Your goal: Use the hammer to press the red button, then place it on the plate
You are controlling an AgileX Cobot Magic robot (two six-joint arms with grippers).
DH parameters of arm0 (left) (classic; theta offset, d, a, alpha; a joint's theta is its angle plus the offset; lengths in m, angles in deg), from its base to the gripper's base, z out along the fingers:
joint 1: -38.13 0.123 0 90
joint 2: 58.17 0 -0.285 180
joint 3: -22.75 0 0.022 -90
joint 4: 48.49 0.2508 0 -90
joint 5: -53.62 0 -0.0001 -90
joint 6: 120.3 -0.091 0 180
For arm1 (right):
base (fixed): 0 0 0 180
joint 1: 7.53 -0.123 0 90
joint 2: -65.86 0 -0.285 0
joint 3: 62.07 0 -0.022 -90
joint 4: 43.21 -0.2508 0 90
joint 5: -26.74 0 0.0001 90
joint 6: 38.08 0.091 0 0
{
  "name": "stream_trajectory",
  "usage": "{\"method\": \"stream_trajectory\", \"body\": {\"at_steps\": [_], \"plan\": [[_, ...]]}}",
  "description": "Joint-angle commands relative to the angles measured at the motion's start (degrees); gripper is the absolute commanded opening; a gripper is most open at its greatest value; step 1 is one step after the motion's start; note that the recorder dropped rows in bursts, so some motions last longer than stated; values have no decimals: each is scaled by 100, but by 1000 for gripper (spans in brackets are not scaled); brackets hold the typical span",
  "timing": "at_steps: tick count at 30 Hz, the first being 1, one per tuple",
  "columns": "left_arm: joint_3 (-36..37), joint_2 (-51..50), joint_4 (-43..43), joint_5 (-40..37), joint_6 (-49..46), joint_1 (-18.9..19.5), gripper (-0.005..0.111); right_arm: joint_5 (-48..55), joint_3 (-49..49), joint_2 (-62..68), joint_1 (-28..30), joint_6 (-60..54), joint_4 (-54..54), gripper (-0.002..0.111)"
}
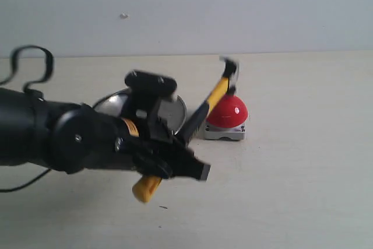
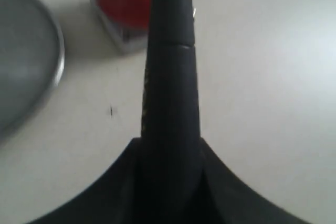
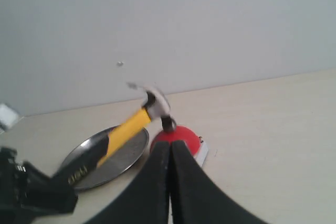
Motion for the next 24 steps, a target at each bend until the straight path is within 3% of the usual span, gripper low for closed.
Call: {"method": "stream_trajectory", "body": {"at_steps": [1, 10, 19, 24], "plan": [[-59, -349, -91, 10, 5, 151, 0, -6, 26, -29, -1, -53, 41, 0], [-518, 1008, -63, -186, -17, 375, 0, -6, 26, -29, -1, -53, 41, 0], [-492, 1410, -163, -1036, -113, 1448, 0, -6, 26, -29, -1, -53, 41, 0], [-591, 1410, -566, -2009, -726, 2298, 0, -6, 26, -29, -1, -53, 41, 0]]}}
